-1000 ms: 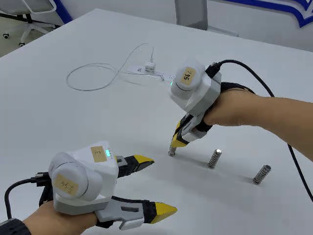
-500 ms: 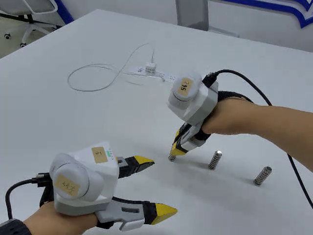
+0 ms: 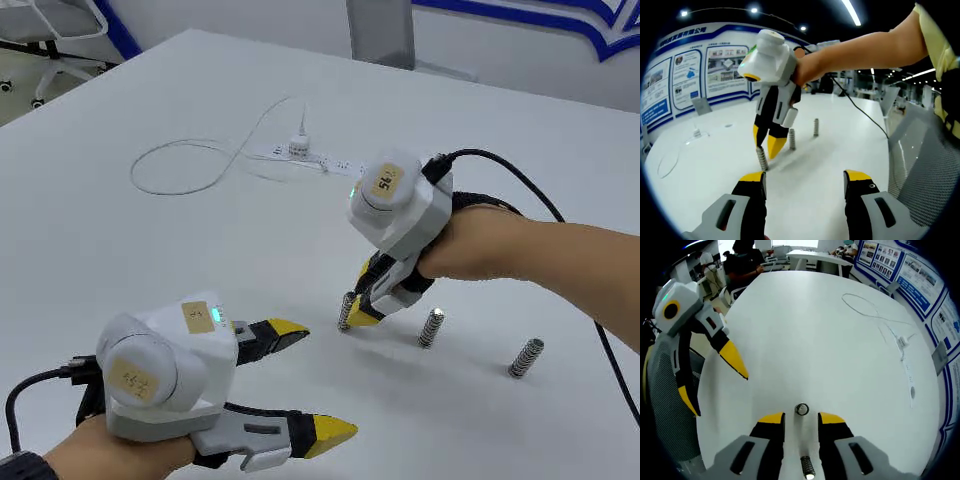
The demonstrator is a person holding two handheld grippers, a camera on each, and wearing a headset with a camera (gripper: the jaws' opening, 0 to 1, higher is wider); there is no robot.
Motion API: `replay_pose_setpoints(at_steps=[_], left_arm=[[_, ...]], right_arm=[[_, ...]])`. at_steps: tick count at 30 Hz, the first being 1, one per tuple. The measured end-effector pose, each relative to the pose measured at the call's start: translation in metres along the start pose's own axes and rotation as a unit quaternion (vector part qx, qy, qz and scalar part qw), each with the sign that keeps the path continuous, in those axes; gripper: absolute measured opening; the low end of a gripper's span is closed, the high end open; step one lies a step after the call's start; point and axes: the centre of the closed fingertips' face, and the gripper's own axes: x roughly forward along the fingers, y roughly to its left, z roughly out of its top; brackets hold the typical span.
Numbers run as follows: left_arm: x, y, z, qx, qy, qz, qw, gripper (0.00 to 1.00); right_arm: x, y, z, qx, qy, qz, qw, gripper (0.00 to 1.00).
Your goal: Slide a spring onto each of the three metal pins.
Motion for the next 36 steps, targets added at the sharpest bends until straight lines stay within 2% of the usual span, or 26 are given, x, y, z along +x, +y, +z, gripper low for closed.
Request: replay_pose_setpoints(at_steps=[7,15,21,27,31,35,36], left_arm=[[0.000,0.003,0.005,0.005,0.002,0.001,1.0000,0.65],[0.000,0.006,0.007,0.006,0.002,0.006,1.0000,0.66],[-0.001,0.010,0.008,0.003,0.003,0.013,0.9999,0.67],[0.000,0.011,0.009,0.000,0.003,0.014,0.9999,0.68],[0.001,0.012,0.011,-0.001,0.002,0.015,0.9999,0.69],[0.001,0.014,0.013,-0.004,-0.001,0.018,0.9998,0.69],[0.001,0.015,0.013,-0.005,-0.001,0.019,0.9998,0.69]], right_arm=[[-0.017,-0.005,-0.010,0.028,-0.028,-0.016,0.9991,0.32],[-0.039,-0.006,-0.028,0.065,-0.067,-0.040,0.9948,0.41],[-0.061,-0.007,-0.040,0.091,-0.105,-0.063,0.9883,0.46],[-0.079,-0.002,-0.054,0.109,-0.130,-0.084,0.9820,0.51],[-0.090,-0.002,-0.067,0.132,-0.153,-0.098,0.9745,0.53],[-0.099,0.004,-0.078,0.141,-0.167,-0.109,0.9698,0.54],[-0.103,0.006,-0.081,0.146,-0.175,-0.113,0.9672,0.55]])
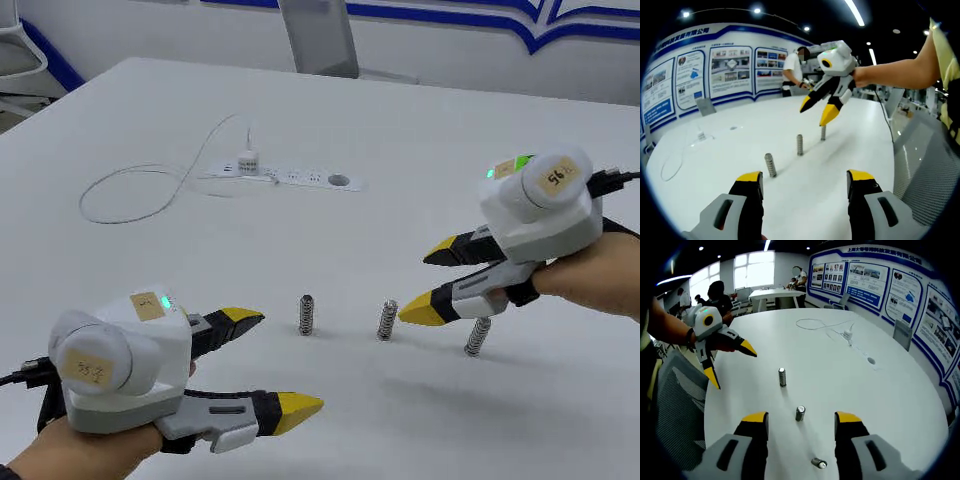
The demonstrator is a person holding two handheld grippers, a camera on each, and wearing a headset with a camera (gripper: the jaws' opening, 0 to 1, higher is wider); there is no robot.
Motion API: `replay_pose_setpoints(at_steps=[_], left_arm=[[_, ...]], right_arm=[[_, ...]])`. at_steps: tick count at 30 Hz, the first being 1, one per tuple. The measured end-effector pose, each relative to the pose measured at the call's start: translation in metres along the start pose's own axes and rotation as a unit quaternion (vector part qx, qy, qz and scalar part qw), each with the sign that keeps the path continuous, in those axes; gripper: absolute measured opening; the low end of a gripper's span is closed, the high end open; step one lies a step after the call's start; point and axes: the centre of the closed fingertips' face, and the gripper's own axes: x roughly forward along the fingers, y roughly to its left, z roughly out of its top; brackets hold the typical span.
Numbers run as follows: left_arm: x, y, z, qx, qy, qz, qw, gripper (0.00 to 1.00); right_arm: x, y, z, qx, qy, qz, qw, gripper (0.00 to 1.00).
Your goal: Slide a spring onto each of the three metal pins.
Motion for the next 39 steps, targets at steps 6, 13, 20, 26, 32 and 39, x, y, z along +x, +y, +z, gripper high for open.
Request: replay_pose_setpoints(at_steps=[6,13,20,26,32,39], left_arm=[[-0.001,0.002,0.000,-0.004,0.000,0.001,1.0000,0.71],[-0.003,0.003,0.001,-0.011,-0.003,0.002,0.9999,0.72],[-0.003,0.000,0.002,-0.014,-0.004,0.001,0.9999,0.74],[-0.004,-0.002,0.000,-0.017,-0.003,0.001,0.9998,0.74],[-0.003,-0.001,-0.001,-0.020,-0.003,0.003,0.9998,0.74],[-0.003,0.001,-0.006,-0.026,-0.003,0.006,0.9997,0.75]], right_arm=[[-0.021,0.002,-0.015,0.020,-0.029,-0.016,0.9993,0.59],[-0.040,0.003,-0.037,0.041,-0.066,-0.039,0.9962,0.62],[-0.057,0.010,-0.055,0.056,-0.112,-0.057,0.9905,0.67],[-0.063,0.016,-0.072,0.068,-0.125,-0.066,0.9877,0.73],[-0.068,0.018,-0.076,0.074,-0.144,-0.082,0.9835,0.78],[-0.069,0.021,-0.077,0.082,-0.151,-0.091,0.9809,0.79]])
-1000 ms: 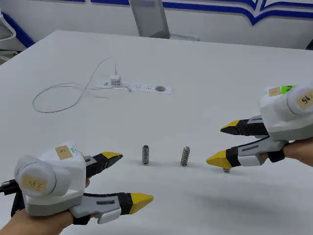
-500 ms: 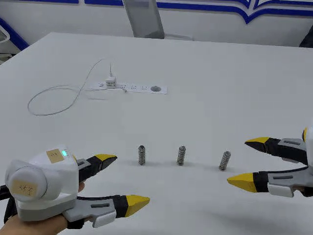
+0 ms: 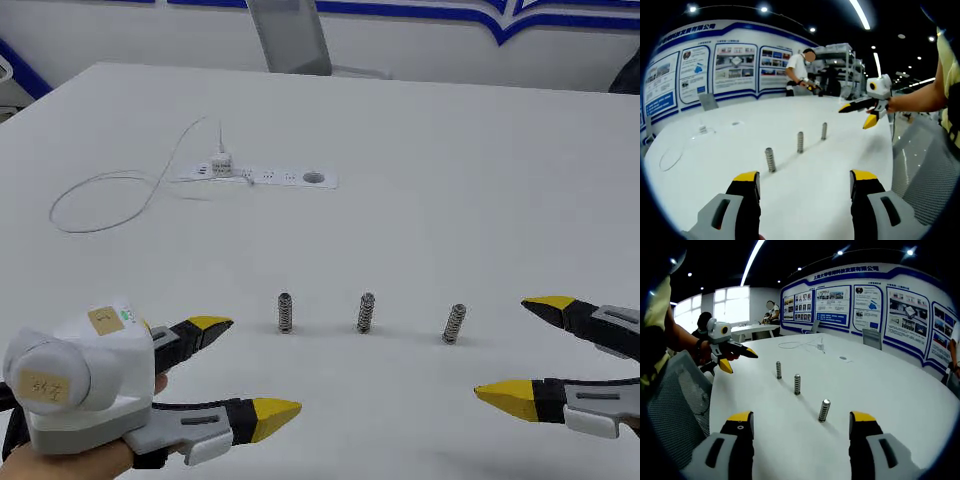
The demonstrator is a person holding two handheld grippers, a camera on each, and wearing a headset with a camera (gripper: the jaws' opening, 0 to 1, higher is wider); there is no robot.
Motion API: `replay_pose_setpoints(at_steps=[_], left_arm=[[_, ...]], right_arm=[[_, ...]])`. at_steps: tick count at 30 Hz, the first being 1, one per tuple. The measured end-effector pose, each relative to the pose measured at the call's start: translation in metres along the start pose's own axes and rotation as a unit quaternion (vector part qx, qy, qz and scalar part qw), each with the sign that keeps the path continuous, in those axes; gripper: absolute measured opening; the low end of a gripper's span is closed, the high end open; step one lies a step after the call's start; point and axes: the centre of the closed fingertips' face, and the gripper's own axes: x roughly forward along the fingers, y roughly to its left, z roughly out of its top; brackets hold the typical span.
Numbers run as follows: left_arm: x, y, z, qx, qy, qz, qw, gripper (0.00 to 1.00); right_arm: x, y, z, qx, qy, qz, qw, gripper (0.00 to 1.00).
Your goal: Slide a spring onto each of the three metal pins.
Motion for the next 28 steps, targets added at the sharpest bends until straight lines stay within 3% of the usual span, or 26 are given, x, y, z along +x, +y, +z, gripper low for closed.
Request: replay_pose_setpoints(at_steps=[28], left_arm=[[-0.0024,0.0020,-0.0062,-0.006,0.002,0.007,1.0000,0.74]], right_arm=[[-0.0011,-0.0017,0.0007,0.010,-0.005,-0.013,0.9998,0.78]])
